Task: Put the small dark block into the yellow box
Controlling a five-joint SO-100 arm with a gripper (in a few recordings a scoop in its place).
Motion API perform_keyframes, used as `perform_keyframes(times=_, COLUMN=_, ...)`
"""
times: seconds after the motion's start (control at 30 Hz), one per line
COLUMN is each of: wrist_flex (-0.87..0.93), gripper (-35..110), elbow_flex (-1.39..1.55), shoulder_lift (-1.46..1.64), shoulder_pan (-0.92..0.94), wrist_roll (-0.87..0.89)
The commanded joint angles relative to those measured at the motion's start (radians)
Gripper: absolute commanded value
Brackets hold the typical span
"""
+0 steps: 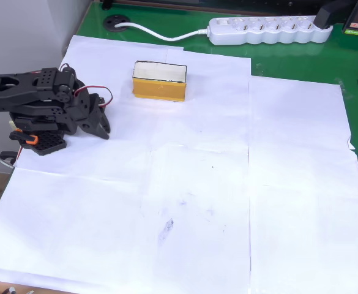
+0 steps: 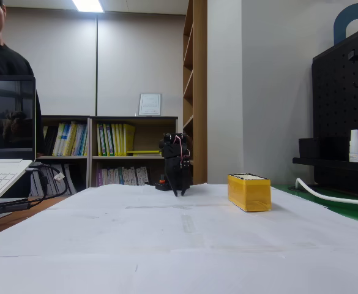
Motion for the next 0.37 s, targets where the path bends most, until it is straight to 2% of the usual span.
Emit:
perform_keyframes(times=0.0, wrist_flex=0.087, gripper=0, elbow_flex=0.018, shoulder_lift=-0.012, shoulder_pan=-0.002, wrist_roll=-0.009)
perform_keyframes(times=0.33, wrist_flex=0.086, gripper=0, elbow_flex=0.018, shoulder_lift=-0.012, shoulder_pan=-0.014, wrist_roll=-0.009)
